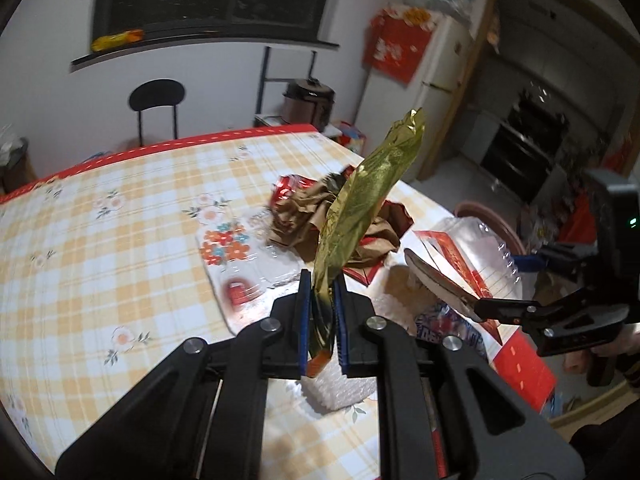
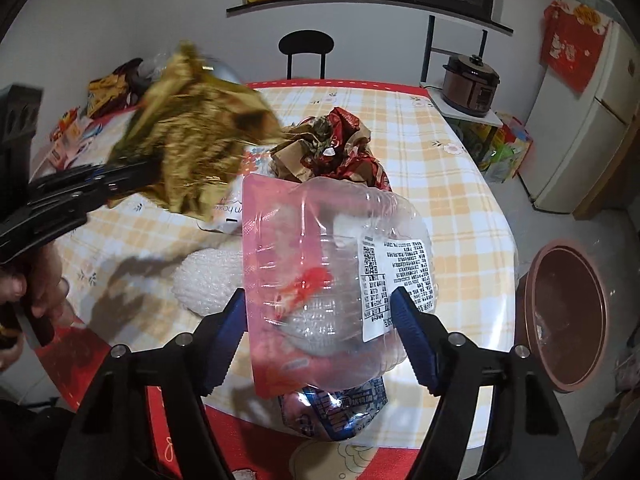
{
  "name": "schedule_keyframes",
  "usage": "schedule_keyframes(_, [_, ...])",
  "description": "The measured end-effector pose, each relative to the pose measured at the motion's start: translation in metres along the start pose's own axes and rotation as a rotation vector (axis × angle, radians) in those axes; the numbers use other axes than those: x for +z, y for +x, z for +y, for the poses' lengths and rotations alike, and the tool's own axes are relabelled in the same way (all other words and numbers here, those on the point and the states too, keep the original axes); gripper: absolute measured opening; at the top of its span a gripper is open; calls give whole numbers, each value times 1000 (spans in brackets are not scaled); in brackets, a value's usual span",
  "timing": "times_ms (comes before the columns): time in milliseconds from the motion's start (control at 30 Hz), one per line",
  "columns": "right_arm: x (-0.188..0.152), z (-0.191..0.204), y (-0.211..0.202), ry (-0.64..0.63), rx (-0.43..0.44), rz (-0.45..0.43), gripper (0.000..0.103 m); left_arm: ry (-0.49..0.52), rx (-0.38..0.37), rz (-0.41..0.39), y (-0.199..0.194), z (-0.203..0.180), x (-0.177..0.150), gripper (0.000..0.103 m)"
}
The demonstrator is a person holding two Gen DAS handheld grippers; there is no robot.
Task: Collect trash
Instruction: 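Lift the gold foil with the left gripper while the right gripper lifts the pink tray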
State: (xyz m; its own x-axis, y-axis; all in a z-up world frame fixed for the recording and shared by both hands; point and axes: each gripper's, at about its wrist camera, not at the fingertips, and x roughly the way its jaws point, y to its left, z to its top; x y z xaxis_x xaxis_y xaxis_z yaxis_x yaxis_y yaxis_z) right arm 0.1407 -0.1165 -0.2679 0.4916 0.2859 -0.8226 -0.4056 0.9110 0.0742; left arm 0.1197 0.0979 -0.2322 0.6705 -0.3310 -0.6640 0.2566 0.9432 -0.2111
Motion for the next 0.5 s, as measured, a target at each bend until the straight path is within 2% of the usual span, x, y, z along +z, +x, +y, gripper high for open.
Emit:
schedule_keyframes(200, [4, -8, -6, 61, 48, -12, 69, -84, 7, -33, -32, 13, -12, 14])
schedule_keyframes(500, [9, -14, -6, 128, 94, 2, 69, -129, 26, -29, -46, 22, -25, 14])
